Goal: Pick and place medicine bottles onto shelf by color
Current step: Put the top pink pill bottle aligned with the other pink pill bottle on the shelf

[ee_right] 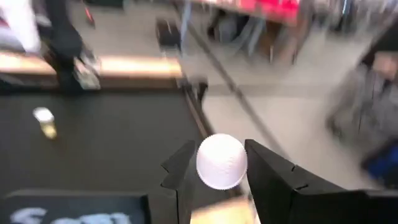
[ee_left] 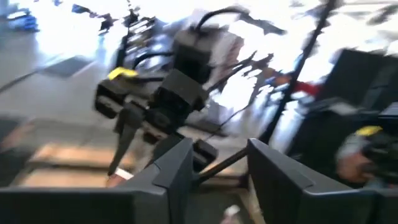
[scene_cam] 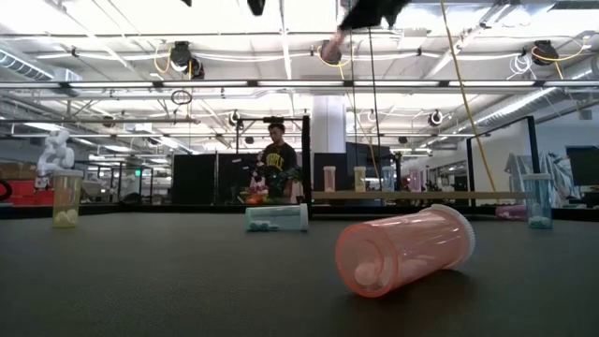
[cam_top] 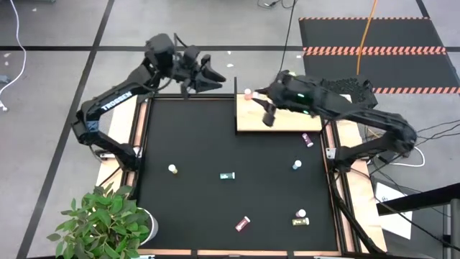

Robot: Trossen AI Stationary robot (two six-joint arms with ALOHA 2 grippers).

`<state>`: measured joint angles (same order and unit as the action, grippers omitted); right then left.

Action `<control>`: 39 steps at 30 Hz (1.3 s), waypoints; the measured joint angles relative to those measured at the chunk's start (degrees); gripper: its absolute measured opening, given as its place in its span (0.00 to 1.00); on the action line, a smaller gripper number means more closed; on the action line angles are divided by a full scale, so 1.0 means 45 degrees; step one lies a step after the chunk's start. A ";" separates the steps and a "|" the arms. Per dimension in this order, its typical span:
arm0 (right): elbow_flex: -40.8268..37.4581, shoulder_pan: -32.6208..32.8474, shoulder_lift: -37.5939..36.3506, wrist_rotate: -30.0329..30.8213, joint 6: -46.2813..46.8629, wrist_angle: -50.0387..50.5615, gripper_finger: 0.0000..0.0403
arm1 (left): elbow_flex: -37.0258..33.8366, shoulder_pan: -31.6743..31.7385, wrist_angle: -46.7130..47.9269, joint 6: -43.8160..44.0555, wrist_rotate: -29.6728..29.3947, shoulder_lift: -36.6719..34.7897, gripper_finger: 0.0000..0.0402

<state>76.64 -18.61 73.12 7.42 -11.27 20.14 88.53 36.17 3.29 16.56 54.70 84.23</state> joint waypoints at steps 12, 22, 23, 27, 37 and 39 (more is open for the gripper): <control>0.0865 -0.1974 0.4152 -0.0054 0.1266 0.1655 0.29 | -0.0028 -0.0081 0.2419 -0.1943 -0.0976 0.0735 0.33; 0.0860 -0.3522 0.6527 -0.1462 0.0397 0.0722 0.29 | -0.0023 0.0042 0.2377 -0.2058 -0.0972 0.1931 0.33; 0.0860 -0.3604 0.6644 -0.1611 0.0364 0.0717 0.29 | -0.0023 0.0042 0.2427 -0.2071 -0.0974 0.2056 0.33; 0.0860 -0.3721 0.6880 -0.1724 0.0342 0.0738 0.29 | -0.0028 0.0065 0.2522 -0.2085 -0.0977 0.2555 0.33; 0.0855 -0.3737 0.6910 -0.2370 0.0209 0.0524 0.29 | -0.0028 0.0270 0.2442 -0.2763 -0.1191 0.3138 0.33; 0.0855 -0.3795 0.7021 -0.2370 0.0223 0.0550 0.29 | -0.0028 0.0288 0.2339 -0.2921 -0.1243 0.3128 0.33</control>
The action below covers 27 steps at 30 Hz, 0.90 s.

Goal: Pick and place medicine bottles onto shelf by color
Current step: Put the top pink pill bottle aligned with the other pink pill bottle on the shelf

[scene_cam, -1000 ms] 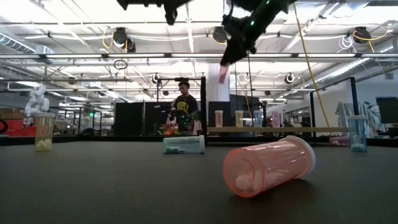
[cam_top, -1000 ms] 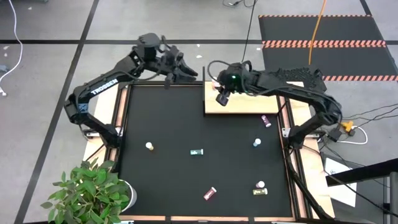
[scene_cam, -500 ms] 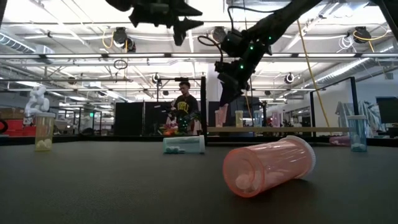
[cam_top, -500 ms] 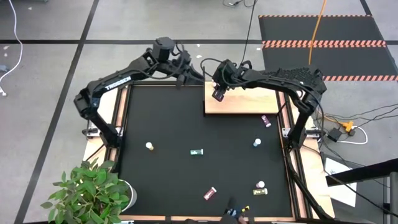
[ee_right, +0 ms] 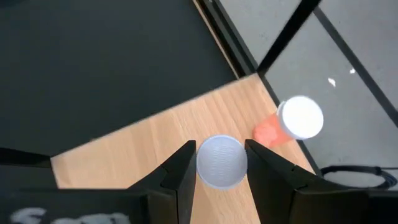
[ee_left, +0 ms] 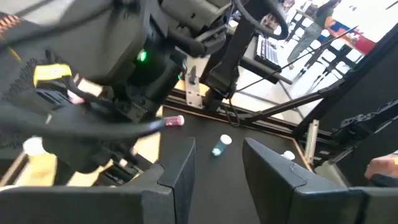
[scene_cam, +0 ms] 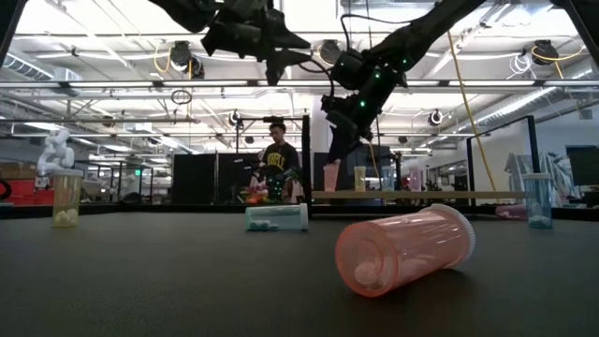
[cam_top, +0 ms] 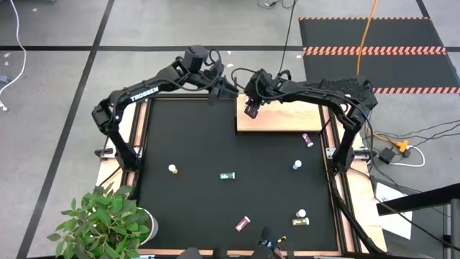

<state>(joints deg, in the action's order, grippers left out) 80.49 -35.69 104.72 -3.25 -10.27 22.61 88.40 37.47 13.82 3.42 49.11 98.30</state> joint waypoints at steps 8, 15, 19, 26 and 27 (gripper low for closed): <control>-0.0039 -0.0294 0.0045 0.0011 0.0080 0.0185 0.29 | 0.0000 0.0002 -0.0324 -0.0081 -0.0055 0.0000 0.33; -0.0039 -0.0407 0.0026 -0.0437 0.0072 0.0335 0.29 | 0.0000 0.0002 -0.0353 -0.0050 -0.0055 0.0000 0.33; -0.0039 -0.0399 0.0026 -0.0656 0.0019 0.0381 0.29 | 0.0000 -0.0094 -0.0377 0.0013 -0.0060 0.0000 0.33; -0.0039 -0.0414 0.0026 -0.0614 0.0000 0.0369 0.35 | 0.0000 -0.0423 -0.0382 -0.0193 -0.0065 0.0000 0.33; -0.0039 -0.0426 0.0026 -0.0626 0.0056 0.0369 0.36 | 0.0000 -0.0455 -0.0381 -0.0241 -0.0065 0.0000 0.33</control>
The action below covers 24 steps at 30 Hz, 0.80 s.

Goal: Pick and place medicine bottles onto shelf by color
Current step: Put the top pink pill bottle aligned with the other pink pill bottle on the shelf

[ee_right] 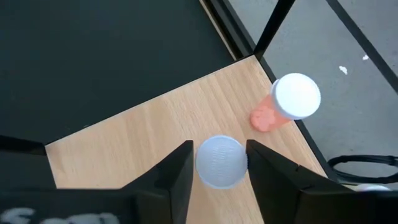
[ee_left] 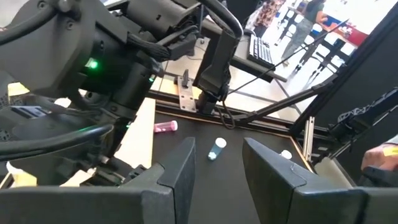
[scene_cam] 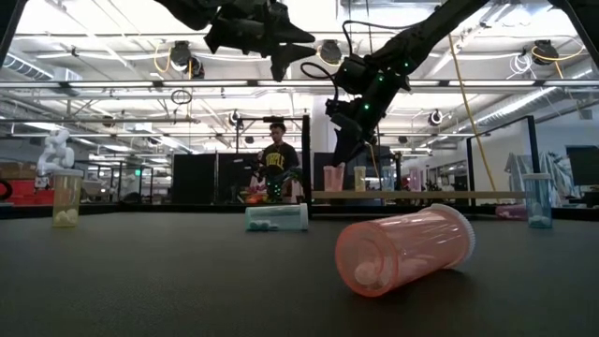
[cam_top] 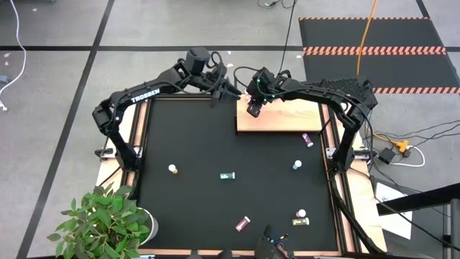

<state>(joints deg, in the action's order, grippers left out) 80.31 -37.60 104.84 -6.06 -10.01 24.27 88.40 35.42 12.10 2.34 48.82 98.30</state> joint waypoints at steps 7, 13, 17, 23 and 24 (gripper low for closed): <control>0.0000 -0.0049 0.0000 -0.0025 0.0082 0.0000 0.49 | 0.0000 -0.0049 -0.0001 -0.0122 -0.0170 0.0000 0.33; 0.0000 -0.0054 -0.0004 -0.0039 0.0410 0.0000 0.54 | 0.0000 -0.0049 0.0004 -0.0088 -0.0325 -0.0005 0.33; 0.0000 -0.0054 -0.0259 -0.0018 0.0542 0.0085 0.55 | 0.0000 -0.0049 0.0004 0.0089 -0.0335 -0.0005 0.33; 0.0000 -0.0054 -0.1215 0.0179 0.0498 0.0126 0.54 | 0.0000 -0.0049 0.0009 0.0178 -0.0338 -0.0010 0.33; 0.0000 -0.0053 -0.1406 0.0419 0.0561 0.0225 0.54 | 0.0000 -0.0049 0.0011 0.0178 -0.0340 -0.0010 0.33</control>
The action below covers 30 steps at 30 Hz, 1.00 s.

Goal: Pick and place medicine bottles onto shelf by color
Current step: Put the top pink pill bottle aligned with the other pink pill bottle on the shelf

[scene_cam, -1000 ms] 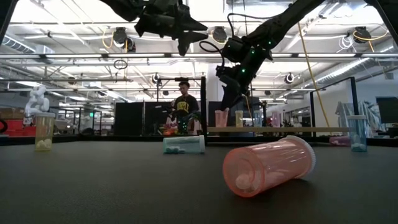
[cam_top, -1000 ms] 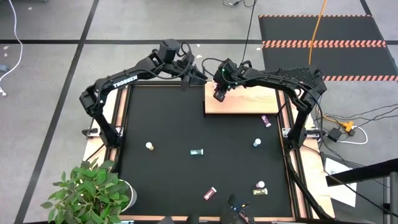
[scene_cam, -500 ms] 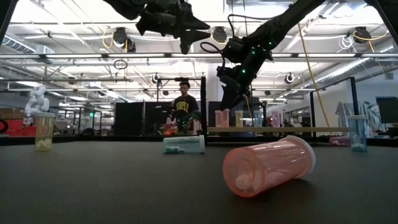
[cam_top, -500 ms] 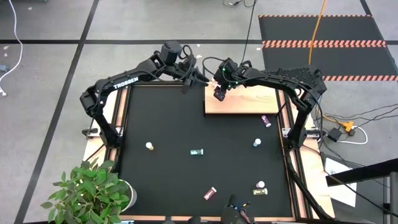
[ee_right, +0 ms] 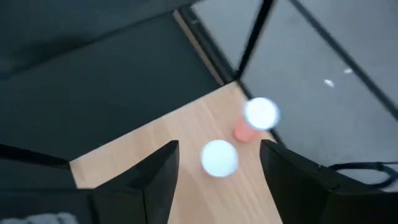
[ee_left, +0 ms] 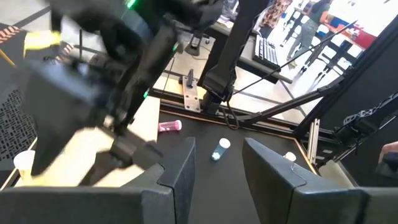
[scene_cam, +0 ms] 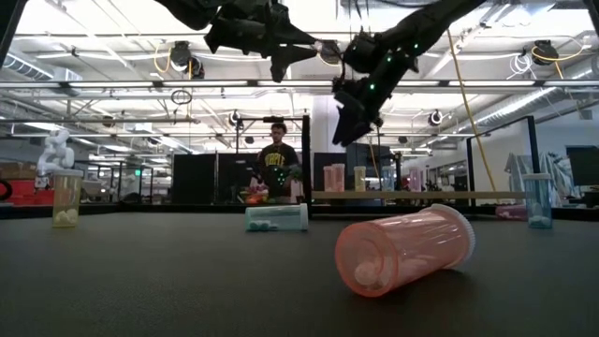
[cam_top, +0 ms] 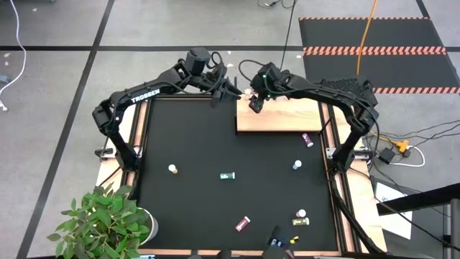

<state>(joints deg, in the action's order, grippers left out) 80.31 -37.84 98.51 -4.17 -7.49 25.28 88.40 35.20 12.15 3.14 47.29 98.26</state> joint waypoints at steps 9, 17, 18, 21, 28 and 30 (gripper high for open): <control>-0.3053 0.0491 -0.1504 0.1544 0.2831 -0.2399 0.43 | 0.0000 0.0029 0.0273 0.0031 -0.0010 -0.0005 0.33; -0.6121 0.1198 -0.1966 0.3232 0.4903 -0.6453 0.21 | 0.0000 0.0034 0.0701 -0.0604 -0.0221 -0.0005 0.33; -0.6410 0.1308 -0.1941 0.3331 0.5019 -0.7034 0.18 | 0.0000 0.0048 0.0626 -0.0614 -0.0307 -0.0005 0.33; -0.7131 0.1581 -0.1912 0.3811 0.5082 -0.8230 0.06 | 0.0000 0.0136 0.0427 -0.0598 -0.0359 -0.0005 0.33; -0.7911 0.1057 -0.1569 0.3595 0.4391 -1.0102 0.02 | 0.0000 0.0265 0.0207 -0.0646 -0.0648 -0.0005 0.33; -0.7932 0.0884 -0.1206 0.3309 0.3918 -1.0439 0.01 | 0.0000 0.0291 0.0200 -0.0651 -0.0648 -0.0005 0.33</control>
<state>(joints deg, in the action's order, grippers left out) 44.62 -33.86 93.08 10.72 10.14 -21.69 88.40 36.51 13.05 0.21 44.37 98.24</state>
